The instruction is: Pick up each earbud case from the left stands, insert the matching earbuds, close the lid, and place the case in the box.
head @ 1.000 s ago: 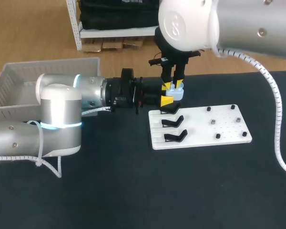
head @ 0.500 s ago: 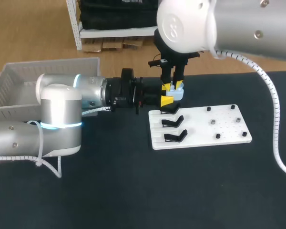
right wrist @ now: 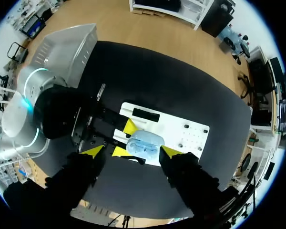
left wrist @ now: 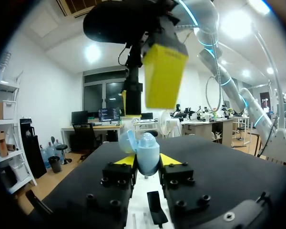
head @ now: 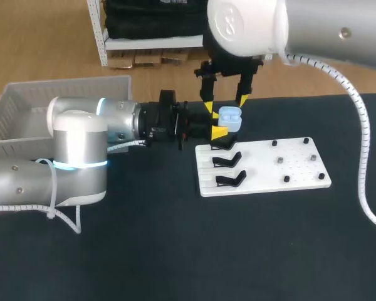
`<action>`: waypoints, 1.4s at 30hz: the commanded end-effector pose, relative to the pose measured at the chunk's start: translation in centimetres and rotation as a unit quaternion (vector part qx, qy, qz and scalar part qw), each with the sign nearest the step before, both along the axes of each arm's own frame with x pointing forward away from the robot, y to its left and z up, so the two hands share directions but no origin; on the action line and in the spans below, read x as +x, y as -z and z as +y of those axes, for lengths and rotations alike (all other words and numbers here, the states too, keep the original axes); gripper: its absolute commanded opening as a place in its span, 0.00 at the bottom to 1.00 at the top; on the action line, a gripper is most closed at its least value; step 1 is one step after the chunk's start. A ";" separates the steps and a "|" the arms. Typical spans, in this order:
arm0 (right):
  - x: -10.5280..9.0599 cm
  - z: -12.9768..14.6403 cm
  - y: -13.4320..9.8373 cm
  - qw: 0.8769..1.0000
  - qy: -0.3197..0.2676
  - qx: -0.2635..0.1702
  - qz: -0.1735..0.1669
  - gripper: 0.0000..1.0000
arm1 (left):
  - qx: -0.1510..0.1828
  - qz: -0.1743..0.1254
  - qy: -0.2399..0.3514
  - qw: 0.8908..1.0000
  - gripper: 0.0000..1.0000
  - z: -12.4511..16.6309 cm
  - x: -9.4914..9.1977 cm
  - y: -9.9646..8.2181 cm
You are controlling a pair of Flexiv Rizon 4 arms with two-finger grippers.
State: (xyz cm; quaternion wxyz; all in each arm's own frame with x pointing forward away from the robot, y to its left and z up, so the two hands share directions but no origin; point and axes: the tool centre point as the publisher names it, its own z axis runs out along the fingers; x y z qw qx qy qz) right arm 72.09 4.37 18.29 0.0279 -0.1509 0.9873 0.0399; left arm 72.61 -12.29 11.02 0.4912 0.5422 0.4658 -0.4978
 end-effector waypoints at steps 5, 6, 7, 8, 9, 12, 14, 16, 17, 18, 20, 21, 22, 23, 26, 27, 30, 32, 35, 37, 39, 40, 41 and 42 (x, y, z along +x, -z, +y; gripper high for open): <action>3.2 -3.3 0.1 0.995 0.083 0.057 -0.008 1.00 | -0.001 -0.001 0.001 1.000 0.00 0.0 0.1 0.1; 3.6 -3.5 0.2 0.994 0.089 0.055 -0.012 1.00 | -0.001 -0.001 0.001 1.000 0.00 0.0 0.1 0.1; 4.3 -3.9 0.5 0.993 0.103 0.060 -0.012 1.00 | -0.001 -0.001 0.001 1.000 0.00 0.0 0.1 0.1; 4.8 -4.2 0.7 0.991 0.114 0.064 -0.013 1.00 | -0.001 -0.001 0.001 1.000 0.00 0.0 0.1 0.1; 5.1 -4.4 0.8 0.990 0.121 0.065 -0.013 1.00 | -0.001 -0.001 0.001 1.000 0.00 0.0 0.1 0.1; 6.2 -5.3 1.7 0.987 0.144 0.065 -0.007 1.00 | -0.001 -0.001 0.001 1.000 0.00 0.0 0.1 0.1; 6.6 -5.7 2.2 0.986 0.152 0.067 -0.003 1.00 | -0.001 -0.001 0.001 1.000 0.00 0.0 0.1 0.1; 6.7 -5.9 2.5 0.985 0.156 0.066 -0.001 1.00 | -0.001 -0.001 0.001 1.000 0.00 0.0 0.1 0.1; 6.7 -6.0 2.7 0.985 0.158 0.065 0.002 1.00 | -0.001 -0.001 0.001 1.000 0.00 0.0 0.1 0.1; 6.7 -6.0 2.9 0.985 0.158 0.064 0.006 1.00 | -0.001 -0.001 0.001 1.000 0.00 0.0 0.1 0.1; 6.3 -5.9 3.3 0.986 0.156 0.061 0.012 1.00 | -0.001 -0.001 0.001 1.000 0.00 0.0 0.1 0.1; 6.1 -5.9 3.5 0.986 0.153 0.058 0.016 1.00 | -0.001 -0.001 0.001 1.000 0.00 0.0 0.1 0.1; 5.9 -5.9 3.6 0.987 0.151 0.056 0.020 1.00 | -0.001 -0.001 0.001 1.000 0.00 0.0 0.1 0.1; 5.6 -5.9 3.9 0.987 0.149 0.054 0.024 1.00 | -0.001 -0.001 0.001 1.000 0.00 0.0 0.1 0.1; 5.1 -6.2 4.5 0.988 0.139 0.057 0.044 1.00 | -0.001 -0.001 0.001 1.000 0.00 0.0 0.1 0.1; 4.9 -6.3 4.6 0.988 0.140 0.054 0.045 1.00 | -0.001 -0.001 0.001 1.000 0.00 0.0 0.1 0.1; 4.1 -6.5 4.6 0.988 0.138 0.055 0.050 1.00 | -0.001 -0.001 0.001 1.000 0.00 0.0 0.1 0.1; 3.4 -6.5 4.5 0.988 0.134 0.056 0.054 1.00 | -0.001 -0.001 0.001 1.000 0.00 0.0 0.1 0.1; 2.4 -6.6 4.4 0.988 0.128 0.059 0.058 1.00 | -0.001 -0.001 0.001 1.000 0.00 0.0 0.1 0.1; 1.8 -6.5 4.4 0.989 0.124 0.059 0.061 1.00 | -0.001 -0.001 0.001 1.000 0.00 0.0 0.1 0.1; 1.3 -6.5 4.3 0.989 0.119 0.062 0.062 1.00 | -0.001 -0.001 0.001 1.000 0.00 0.0 0.1 0.1; 1.1 -6.5 4.3 0.989 0.118 0.064 0.063 1.00 | -0.001 -0.001 0.001 1.000 0.00 0.0 0.1 0.1; 1.0 -6.5 4.2 0.989 0.118 0.066 0.057 1.00 | -0.001 -0.001 0.001 1.000 0.00 0.0 0.1 0.1; 0.9 -6.6 4.0 0.989 0.120 0.067 0.047 1.00 | -0.001 -0.001 0.001 1.000 0.00 0.0 0.1 0.1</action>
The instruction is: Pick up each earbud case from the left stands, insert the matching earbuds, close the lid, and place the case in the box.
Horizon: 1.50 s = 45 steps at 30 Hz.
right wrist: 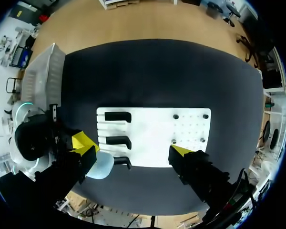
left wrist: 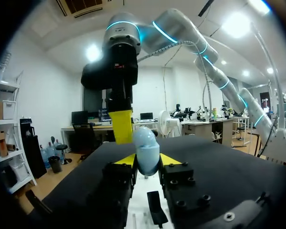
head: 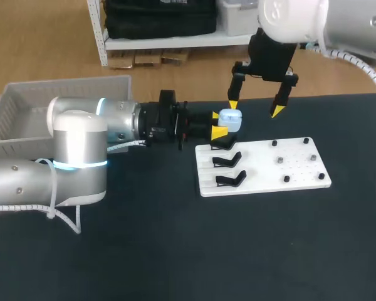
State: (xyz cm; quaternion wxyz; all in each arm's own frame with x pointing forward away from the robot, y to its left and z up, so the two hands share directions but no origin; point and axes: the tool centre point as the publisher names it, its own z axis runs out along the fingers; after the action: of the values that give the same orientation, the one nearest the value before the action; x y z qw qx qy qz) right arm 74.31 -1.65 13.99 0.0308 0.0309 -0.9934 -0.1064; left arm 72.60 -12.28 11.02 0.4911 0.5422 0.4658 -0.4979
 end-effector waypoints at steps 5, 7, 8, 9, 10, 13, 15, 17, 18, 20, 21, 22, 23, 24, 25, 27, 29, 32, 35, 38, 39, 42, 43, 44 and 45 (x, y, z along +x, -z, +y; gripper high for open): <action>-1.4 -1.5 -1.8 0.997 0.025 0.022 -0.069 1.00 | -0.001 -0.001 0.001 1.000 0.00 0.0 0.1 0.1; -1.5 -2.2 -2.9 0.993 0.038 0.038 -0.106 1.00 | -0.001 -0.001 0.001 1.000 0.00 0.0 0.1 0.1; -1.7 -2.6 -3.5 0.990 0.042 0.045 -0.125 1.00 | -0.001 -0.001 0.001 1.000 0.00 0.0 0.1 0.1; -2.0 -3.0 -4.0 0.988 0.047 0.053 -0.140 1.00 | 0.001 0.002 -0.003 1.000 0.00 0.3 0.0 0.0; -2.2 -3.3 -4.4 0.986 0.048 0.061 -0.151 1.00 | 0.003 0.006 -0.007 1.000 0.00 0.7 -0.2 -0.2; -3.1 -4.5 -5.1 0.981 0.059 0.079 -0.168 1.00 | 0.010 0.026 -0.021 0.999 0.00 2.4 -0.8 -1.0; -3.5 -4.9 -5.2 0.980 0.062 0.086 -0.171 1.00 | 0.020 0.033 -0.034 0.999 0.00 3.8 -1.1 -1.6; -3.5 -4.9 -5.2 0.980 0.062 0.086 -0.171 1.00 | 0.032 0.037 -0.049 0.998 0.00 5.4 -1.1 -2.2; -3.5 -4.9 -5.2 0.980 0.062 0.086 -0.171 1.00 | 0.038 0.039 -0.059 0.997 0.00 6.3 -1.1 -2.6; -3.5 -4.9 -5.2 0.980 0.062 0.086 -0.171 1.00 | 0.055 0.043 -0.080 0.994 0.00 8.2 -0.8 -3.0; -3.5 -4.9 -5.2 0.980 0.062 0.086 -0.171 1.00 | 0.061 0.045 -0.089 0.993 0.00 9.2 -0.5 -3.2; -3.5 -4.9 -5.2 0.980 0.062 0.086 -0.171 1.00 | 0.062 0.052 -0.098 0.992 0.00 10.1 -0.1 -3.2; -3.5 -4.9 -5.2 0.980 0.062 0.086 -0.171 1.00 | 0.065 0.056 -0.108 0.990 0.00 11.1 0.3 -3.2; -3.5 -4.9 -5.2 0.980 0.062 0.086 -0.171 1.00 | 0.070 0.060 -0.117 0.989 0.00 12.1 0.9 -3.1; -3.5 -4.9 -5.2 0.980 0.062 0.086 -0.171 1.00 | 0.073 0.068 -0.124 0.987 0.00 13.0 1.4 -3.1; -3.5 -4.9 -5.2 0.980 0.062 0.086 -0.171 1.00 | 0.071 0.084 -0.140 0.984 0.00 14.9 2.7 -3.0; -3.5 -4.9 -5.2 0.980 0.062 0.086 -0.171 1.00 | 0.079 0.093 -0.156 0.980 0.00 16.9 4.0 -3.0; -3.5 -4.9 -5.2 0.980 0.062 0.086 -0.171 1.00 | 0.096 0.107 -0.189 0.971 0.00 20.0 6.2 -2.6; -3.5 -4.9 -5.2 0.980 0.062 0.086 -0.171 1.00 | 0.115 0.120 -0.219 0.962 0.00 23.2 8.2 -2.3; -3.5 -4.9 -5.2 0.980 0.062 0.086 -0.171 1.00 | 0.129 0.133 -0.252 0.950 0.00 26.5 9.9 -1.9; -3.5 -4.9 -5.2 0.980 0.062 0.086 -0.171 1.00 | 0.141 0.133 -0.262 0.945 0.00 27.6 10.3 -1.8; -3.5 -4.9 -5.2 0.980 0.062 0.086 -0.171 1.00 | 0.167 0.132 -0.289 0.933 0.00 30.7 11.4 -1.7; -3.5 -4.9 -5.2 0.980 0.062 0.086 -0.171 1.00 | 0.175 0.132 -0.297 0.930 0.00 31.5 11.7 -1.6; -3.5 -4.9 -5.2 0.980 0.062 0.086 -0.171 1.00 | 0.189 0.126 -0.303 0.926 0.00 32.3 11.9 -1.5; -3.5 -4.9 -5.2 0.980 0.062 0.086 -0.171 1.00 | 0.192 0.126 -0.307 0.924 0.00 33.0 12.1 -1.4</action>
State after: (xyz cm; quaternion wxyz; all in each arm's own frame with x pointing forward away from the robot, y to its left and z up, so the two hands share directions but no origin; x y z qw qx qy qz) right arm 71.31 -6.51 19.23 -0.1297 -0.0050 -0.9736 -0.1878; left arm 84.96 19.08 11.65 0.4596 0.3838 0.7459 -0.2916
